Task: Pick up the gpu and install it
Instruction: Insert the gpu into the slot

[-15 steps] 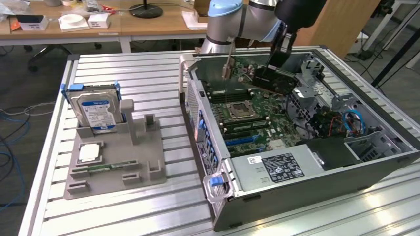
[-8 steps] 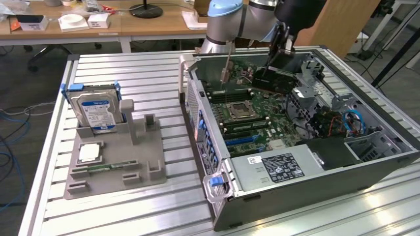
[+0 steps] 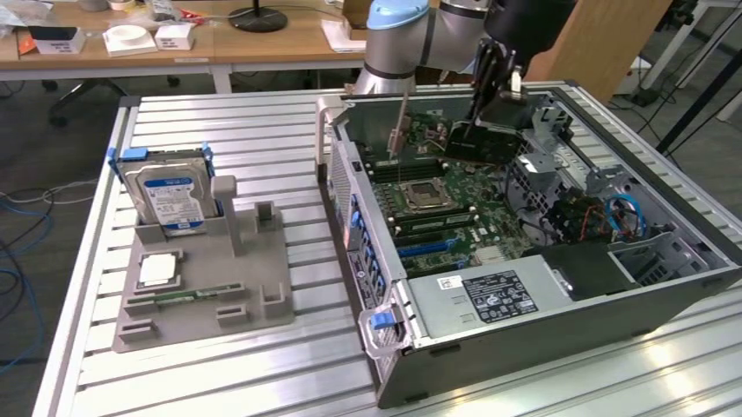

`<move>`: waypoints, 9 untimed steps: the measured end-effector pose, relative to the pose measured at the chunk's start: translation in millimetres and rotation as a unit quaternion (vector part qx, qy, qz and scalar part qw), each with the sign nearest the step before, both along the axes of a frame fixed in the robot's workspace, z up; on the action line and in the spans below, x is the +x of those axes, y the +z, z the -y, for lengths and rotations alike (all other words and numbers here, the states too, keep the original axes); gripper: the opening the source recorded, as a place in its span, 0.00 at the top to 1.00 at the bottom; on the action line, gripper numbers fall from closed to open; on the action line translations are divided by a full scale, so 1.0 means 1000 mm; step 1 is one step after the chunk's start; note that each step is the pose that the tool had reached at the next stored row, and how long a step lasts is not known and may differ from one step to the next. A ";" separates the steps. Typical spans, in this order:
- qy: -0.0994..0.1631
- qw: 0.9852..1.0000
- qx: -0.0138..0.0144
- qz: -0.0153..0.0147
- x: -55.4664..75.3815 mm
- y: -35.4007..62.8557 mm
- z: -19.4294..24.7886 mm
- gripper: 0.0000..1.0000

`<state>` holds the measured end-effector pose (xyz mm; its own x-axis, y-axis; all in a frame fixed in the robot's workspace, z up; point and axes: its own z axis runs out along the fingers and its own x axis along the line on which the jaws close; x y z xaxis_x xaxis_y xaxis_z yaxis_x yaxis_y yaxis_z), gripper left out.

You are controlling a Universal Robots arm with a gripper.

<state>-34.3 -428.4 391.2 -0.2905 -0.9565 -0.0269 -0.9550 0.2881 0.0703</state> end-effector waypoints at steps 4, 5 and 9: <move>0.037 0.999 0.000 0.000 0.000 -0.0010 0.0000 0.74; 0.046 0.999 0.000 0.000 0.000 -0.0013 0.0000 0.74; 0.078 0.997 0.000 0.000 0.000 -0.0020 0.0000 0.74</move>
